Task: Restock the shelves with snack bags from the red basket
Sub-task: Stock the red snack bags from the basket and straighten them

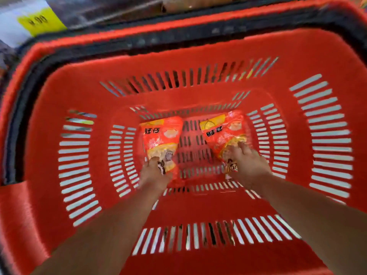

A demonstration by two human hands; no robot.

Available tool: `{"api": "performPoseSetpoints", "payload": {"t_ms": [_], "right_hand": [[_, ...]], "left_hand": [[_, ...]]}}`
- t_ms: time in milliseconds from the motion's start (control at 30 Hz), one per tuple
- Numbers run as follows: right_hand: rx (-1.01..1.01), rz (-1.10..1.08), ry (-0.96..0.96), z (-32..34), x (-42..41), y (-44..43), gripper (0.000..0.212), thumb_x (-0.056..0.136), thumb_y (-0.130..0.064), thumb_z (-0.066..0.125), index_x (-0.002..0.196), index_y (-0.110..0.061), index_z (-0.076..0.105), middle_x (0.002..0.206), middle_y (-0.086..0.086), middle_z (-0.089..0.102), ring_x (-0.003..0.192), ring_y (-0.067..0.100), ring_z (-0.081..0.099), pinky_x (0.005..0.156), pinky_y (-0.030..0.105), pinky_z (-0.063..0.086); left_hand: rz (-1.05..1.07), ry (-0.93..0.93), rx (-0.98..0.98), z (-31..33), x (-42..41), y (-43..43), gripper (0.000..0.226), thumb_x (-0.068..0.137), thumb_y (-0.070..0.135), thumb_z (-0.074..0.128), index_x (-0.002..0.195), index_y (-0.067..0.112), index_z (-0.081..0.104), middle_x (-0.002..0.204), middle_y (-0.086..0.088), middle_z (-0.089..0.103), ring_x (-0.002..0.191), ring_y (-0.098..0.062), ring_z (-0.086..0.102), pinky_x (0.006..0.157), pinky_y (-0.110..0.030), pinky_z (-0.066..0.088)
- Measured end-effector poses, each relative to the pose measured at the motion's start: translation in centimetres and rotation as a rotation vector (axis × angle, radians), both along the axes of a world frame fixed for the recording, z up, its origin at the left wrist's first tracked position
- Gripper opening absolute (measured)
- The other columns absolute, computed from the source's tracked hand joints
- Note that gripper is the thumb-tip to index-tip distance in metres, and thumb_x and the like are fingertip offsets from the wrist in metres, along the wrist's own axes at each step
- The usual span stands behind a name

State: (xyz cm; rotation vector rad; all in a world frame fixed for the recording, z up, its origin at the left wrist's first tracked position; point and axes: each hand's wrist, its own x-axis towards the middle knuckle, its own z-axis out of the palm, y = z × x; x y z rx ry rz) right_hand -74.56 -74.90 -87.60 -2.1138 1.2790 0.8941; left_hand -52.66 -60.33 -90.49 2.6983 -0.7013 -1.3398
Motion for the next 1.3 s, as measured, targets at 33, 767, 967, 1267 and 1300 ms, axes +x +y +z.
{"api": "performPoseSetpoints", "payload": {"t_ms": [33, 767, 967, 1267, 1300], "right_hand": [[-0.002, -0.040, 0.009, -1.4, -0.2, -0.1, 0.070, 0.088, -0.039, 0.055, 0.146, -0.021, 0.021, 0.156, 0.008, 0.015, 0.135, 0.033, 0.031, 0.104, 0.045, 0.036], [0.143, -0.690, -0.038, -6.3, 0.2, -1.3, 0.087, 0.067, -0.039, 0.081, 0.140, -0.033, 0.035, 0.123, 0.009, 0.057, 0.107, 0.030, 0.058, 0.092, 0.038, 0.048], [0.339, -1.349, -0.291, 3.5, 2.5, 0.4, 0.062, 0.068, -0.014, 0.083, 0.124, -0.007, 0.057, 0.112, 0.016, 0.065, 0.096, 0.031, 0.064, 0.085, 0.040, 0.052], [0.377, -1.506, -0.640, 24.7, 3.9, 3.7, 0.013, 0.081, -0.022, 0.071, 0.076, -0.014, 0.063, 0.055, 0.002, 0.062, 0.046, 0.016, 0.056, 0.053, 0.023, 0.043], [0.384, -1.498, -0.679, 27.0, 3.9, 4.0, 0.011, 0.081, -0.022, 0.071, 0.079, -0.012, 0.064, 0.064, 0.005, 0.064, 0.054, 0.020, 0.059, 0.060, 0.027, 0.046]], "left_hand": [[0.047, -0.001, 0.019, -1.5, -0.2, 0.1, 0.073, 0.081, 0.031, 0.069, 0.144, 0.015, 0.036, 0.140, -0.017, 0.044, 0.125, -0.035, 0.045, 0.104, -0.041, 0.039], [0.285, 0.045, -0.042, -5.8, 2.6, -0.6, 0.050, 0.073, 0.047, 0.069, 0.117, 0.023, 0.061, 0.105, -0.006, 0.069, 0.094, -0.028, 0.064, 0.074, -0.030, 0.046], [0.303, 0.161, -0.033, 4.9, 3.3, -3.2, 0.042, 0.075, 0.058, 0.064, 0.096, 0.022, 0.071, 0.090, -0.004, 0.070, 0.091, -0.026, 0.064, 0.072, -0.028, 0.043], [0.216, 0.206, -0.440, 28.3, 2.5, -4.7, 0.030, 0.080, 0.028, 0.074, 0.053, 0.019, 0.064, 0.040, 0.011, 0.053, 0.038, 0.001, 0.048, 0.047, -0.016, 0.037], [0.238, 0.207, -0.474, 30.7, 2.1, -4.1, 0.021, 0.079, 0.029, 0.075, 0.064, 0.019, 0.064, 0.044, 0.011, 0.054, 0.040, 0.000, 0.048, 0.049, -0.019, 0.038]]}}
